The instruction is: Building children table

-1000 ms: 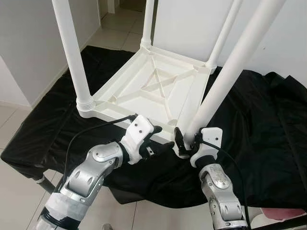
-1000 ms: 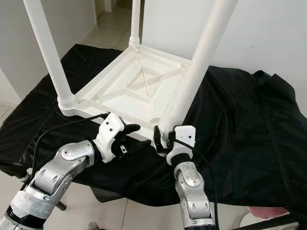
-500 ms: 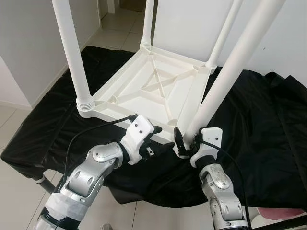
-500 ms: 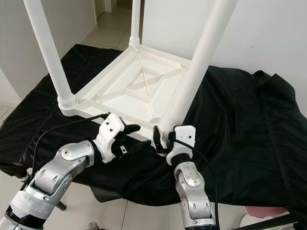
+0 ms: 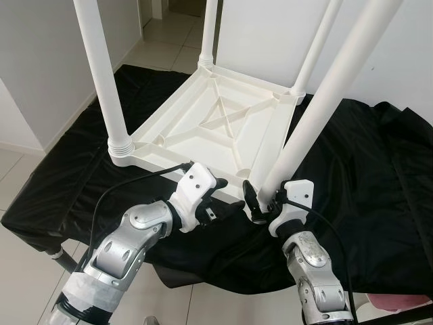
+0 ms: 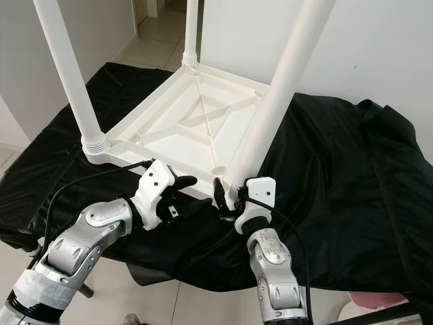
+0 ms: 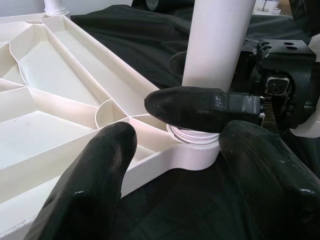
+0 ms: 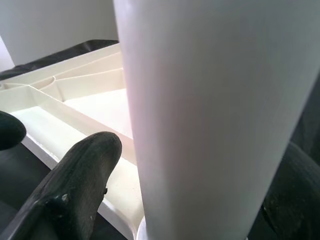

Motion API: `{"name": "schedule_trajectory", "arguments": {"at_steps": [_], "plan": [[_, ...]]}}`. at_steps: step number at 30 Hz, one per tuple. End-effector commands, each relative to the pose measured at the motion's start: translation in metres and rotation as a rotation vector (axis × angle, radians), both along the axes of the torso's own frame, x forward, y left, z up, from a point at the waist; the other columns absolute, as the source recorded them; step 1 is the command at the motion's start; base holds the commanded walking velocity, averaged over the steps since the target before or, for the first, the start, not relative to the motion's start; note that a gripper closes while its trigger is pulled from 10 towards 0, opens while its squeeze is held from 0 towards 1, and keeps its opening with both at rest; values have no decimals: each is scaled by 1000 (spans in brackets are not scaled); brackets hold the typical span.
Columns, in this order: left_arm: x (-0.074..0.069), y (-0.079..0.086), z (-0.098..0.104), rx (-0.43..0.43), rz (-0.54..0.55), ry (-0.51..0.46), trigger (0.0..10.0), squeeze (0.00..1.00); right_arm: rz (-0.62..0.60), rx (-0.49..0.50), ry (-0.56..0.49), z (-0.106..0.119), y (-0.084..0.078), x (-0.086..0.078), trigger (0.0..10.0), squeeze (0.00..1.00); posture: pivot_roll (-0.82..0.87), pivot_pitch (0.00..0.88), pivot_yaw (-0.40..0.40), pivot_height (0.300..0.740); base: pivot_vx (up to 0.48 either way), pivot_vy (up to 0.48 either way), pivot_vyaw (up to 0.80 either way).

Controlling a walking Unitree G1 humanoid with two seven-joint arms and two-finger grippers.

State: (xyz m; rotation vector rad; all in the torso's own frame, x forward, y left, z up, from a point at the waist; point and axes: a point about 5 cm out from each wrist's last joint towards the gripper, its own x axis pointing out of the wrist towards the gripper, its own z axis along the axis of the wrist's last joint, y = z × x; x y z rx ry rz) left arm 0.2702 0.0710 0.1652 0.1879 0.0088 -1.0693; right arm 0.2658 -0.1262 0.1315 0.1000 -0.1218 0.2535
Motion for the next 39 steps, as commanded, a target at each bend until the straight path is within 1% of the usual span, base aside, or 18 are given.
{"name": "schedule_trajectory", "arguments": {"at_steps": [1,3,6,7,9,11,12,15,16,18,19,22,24,27,32,36,39], "plan": [[-2,0,-1,13,-31,5,10000,0,16,15,-9,2,-8,2,10000,0,-1,55,-63,740,0,0,0],[-3,-1,-1,14,-34,5,10000,0,59,-2,-29,6,-17,5,10000,0,5,60,-67,740,0,0,0],[-3,-1,-1,14,-34,5,10000,0,66,-7,-31,7,-18,5,10000,0,5,60,-67,740,0,0,0],[-4,-1,-1,12,-35,9,10000,0,112,-37,-43,8,-20,6,10000,0,4,64,-70,740,0,0,0],[-4,-1,-1,12,-35,9,10000,0,112,-37,-43,8,-20,6,10000,0,4,64,-70,740,0,0,0],[-6,-2,-2,6,-38,18,10000,0,198,-94,-56,10,-25,9,10000,0,5,67,-74,740,0,0,0],[-6,-2,-2,6,-38,18,10000,0,198,-94,-56,10,-25,9,10000,0,5,67,-74,740,0,0,0],[-8,1,-1,-3,-43,27,10000,0,307,-130,-50,12,-30,19,10000,0,7,74,-79,740,0,0,0],[-8,1,-1,-3,-43,27,10000,0,307,-130,-50,12,-30,19,10000,0,7,74,-79,740,0,0,0],[-9,3,-2,12,-44,23,10000,0,363,-178,-51,11,-32,24,10000,0,8,73,-82,740,0,0,0],[-8,5,-2,18,-40,20,10000,0,383,-181,-41,10,-31,25,10000,0,15,72,-88,740,0,0,0],[-8,6,-2,21,-36,19,10000,0,395,-181,-35,9,-31,27,10000,0,15,72,-88,740,0,0,0],[-6,10,-1,26,-26,15,10000,0,421,-218,-25,4,-28,31,10000,0,22,63,-78,740,0,0,0],[-5,11,-1,38,-13,6,10000,0,433,-243,-25,1,-25,35,9961,0,23,61,-76,740,0,0,0],[-5,10,-4,64,-26,10,10000,0,475,-237,-20,-3,-17,42,10000,0,21,52,-45,740,0,0,0],[-4,12,-4,84,-34,8,10000,0,506,-247,-18,-6,-16,49,10000,0,23,54,-38,740,0,0,0],[-3,13,-3,88,-32,4,10000,0,512,-251,-13,-7,-16,50,10000,0,24,53,-39,740,0,0,0]]}}
